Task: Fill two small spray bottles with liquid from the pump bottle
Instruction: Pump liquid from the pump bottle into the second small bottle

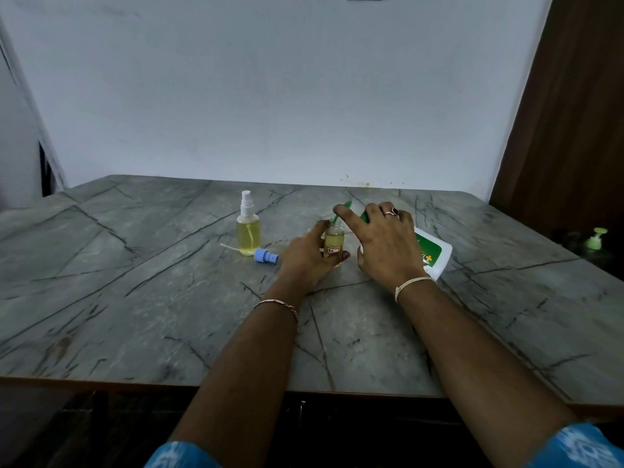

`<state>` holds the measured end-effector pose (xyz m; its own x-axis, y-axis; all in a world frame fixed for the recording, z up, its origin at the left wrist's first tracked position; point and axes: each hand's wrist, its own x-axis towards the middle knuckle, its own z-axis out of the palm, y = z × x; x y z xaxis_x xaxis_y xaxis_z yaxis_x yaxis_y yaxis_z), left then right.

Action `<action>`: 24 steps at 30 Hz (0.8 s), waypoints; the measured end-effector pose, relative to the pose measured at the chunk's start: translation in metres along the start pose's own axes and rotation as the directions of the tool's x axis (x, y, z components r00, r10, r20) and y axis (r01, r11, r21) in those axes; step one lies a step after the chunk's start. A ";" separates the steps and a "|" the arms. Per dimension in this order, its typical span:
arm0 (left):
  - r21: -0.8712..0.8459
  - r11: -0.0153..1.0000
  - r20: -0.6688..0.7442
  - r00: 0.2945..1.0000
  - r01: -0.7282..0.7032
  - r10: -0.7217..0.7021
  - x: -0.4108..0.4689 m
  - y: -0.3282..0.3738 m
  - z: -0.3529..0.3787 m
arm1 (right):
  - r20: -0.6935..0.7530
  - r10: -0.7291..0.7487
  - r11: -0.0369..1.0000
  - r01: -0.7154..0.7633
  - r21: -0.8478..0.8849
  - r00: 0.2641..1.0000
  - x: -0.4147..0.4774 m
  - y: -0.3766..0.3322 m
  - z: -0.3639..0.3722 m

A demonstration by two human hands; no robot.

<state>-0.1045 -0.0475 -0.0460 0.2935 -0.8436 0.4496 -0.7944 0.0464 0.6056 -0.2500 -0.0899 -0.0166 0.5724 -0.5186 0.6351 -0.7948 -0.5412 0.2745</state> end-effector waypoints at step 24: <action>-0.009 1.000 0.009 1.000 -0.005 0.005 -0.003 0.006 -0.003 | 0.016 0.035 0.999 -0.036 0.019 0.999 0.002 -0.003 0.001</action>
<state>-0.1082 -0.0432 -0.0419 0.2852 -0.8480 0.4467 -0.7910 0.0550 0.6094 -0.2459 -0.0899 -0.0167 0.5470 -0.5476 0.6331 -0.8107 -0.5351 0.2376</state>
